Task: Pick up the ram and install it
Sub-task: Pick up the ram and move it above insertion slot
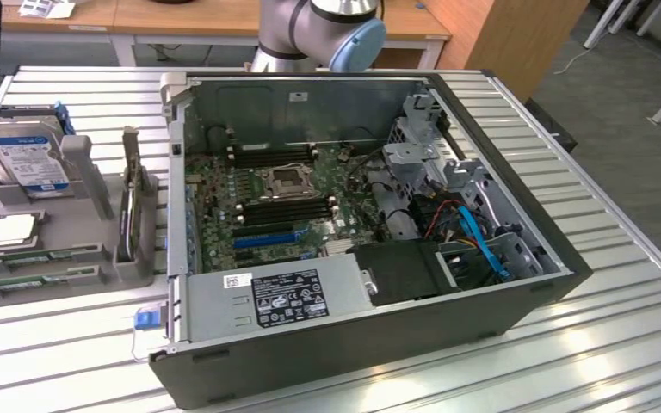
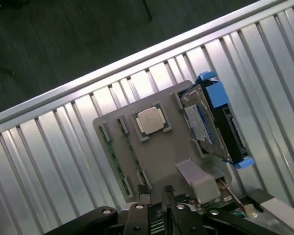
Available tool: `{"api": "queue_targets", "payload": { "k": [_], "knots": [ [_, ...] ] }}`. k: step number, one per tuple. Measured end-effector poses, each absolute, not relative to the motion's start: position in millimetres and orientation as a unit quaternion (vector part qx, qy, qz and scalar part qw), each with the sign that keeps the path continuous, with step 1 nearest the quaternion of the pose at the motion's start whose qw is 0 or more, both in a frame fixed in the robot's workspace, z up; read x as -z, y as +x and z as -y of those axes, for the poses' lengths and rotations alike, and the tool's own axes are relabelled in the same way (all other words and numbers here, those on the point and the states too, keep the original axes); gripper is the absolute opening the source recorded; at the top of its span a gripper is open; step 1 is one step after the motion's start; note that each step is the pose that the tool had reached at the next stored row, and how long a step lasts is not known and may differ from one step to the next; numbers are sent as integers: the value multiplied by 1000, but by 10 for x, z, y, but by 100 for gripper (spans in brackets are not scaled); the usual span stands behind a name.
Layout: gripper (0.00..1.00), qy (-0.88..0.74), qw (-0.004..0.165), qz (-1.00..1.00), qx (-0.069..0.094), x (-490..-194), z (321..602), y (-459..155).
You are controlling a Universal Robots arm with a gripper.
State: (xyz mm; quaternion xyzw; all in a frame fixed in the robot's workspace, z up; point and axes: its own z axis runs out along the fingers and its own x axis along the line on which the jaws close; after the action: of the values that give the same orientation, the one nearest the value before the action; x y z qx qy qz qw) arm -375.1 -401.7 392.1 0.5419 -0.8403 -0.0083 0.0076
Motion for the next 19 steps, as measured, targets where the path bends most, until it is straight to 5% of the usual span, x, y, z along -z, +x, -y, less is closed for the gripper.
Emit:
{"api": "queue_targets", "payload": {
  "k": [6,19],
  "knots": [
    [31,586,8,810,8,-3920,4017,-3751],
    [31,678,9,735,7,-3918,4017,-3751]
  ]
}}
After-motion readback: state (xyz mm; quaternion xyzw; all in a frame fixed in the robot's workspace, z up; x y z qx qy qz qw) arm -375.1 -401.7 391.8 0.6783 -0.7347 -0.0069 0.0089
